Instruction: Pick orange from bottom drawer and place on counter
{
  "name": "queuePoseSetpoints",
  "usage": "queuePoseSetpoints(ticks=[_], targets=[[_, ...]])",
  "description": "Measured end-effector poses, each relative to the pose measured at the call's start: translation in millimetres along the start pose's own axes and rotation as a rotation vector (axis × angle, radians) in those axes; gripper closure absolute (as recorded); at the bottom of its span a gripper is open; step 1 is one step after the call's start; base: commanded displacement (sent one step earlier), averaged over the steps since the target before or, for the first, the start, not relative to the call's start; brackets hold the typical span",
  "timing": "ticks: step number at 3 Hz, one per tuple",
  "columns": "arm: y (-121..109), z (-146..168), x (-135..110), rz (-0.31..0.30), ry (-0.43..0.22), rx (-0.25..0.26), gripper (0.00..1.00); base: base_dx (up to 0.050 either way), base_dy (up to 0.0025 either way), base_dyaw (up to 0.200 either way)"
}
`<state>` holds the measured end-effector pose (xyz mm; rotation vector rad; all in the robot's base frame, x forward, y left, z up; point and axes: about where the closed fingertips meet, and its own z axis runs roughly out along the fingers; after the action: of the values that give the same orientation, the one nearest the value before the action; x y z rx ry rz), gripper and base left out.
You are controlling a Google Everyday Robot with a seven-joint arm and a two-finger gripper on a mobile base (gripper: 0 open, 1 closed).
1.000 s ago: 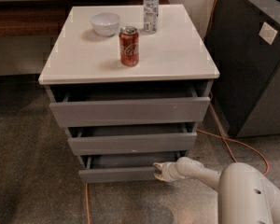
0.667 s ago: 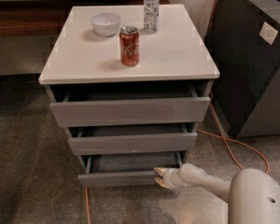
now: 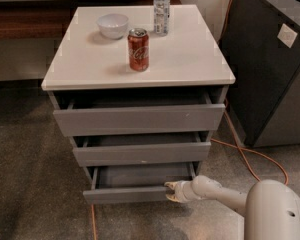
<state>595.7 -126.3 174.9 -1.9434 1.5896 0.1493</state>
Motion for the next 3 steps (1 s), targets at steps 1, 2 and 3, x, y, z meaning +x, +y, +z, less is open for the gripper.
queuePoseSetpoints(ticks=[1, 2, 3], targets=[[38.3, -7.5, -9.6, 0.016, -0.024, -0.020, 1.00, 0.000, 0.00000, 0.000], [38.3, -11.1, -11.8, 0.016, -0.025, -0.021, 1.00, 0.000, 0.00000, 0.000], [38.3, -11.1, -11.8, 0.016, -0.025, -0.021, 1.00, 0.000, 0.00000, 0.000]])
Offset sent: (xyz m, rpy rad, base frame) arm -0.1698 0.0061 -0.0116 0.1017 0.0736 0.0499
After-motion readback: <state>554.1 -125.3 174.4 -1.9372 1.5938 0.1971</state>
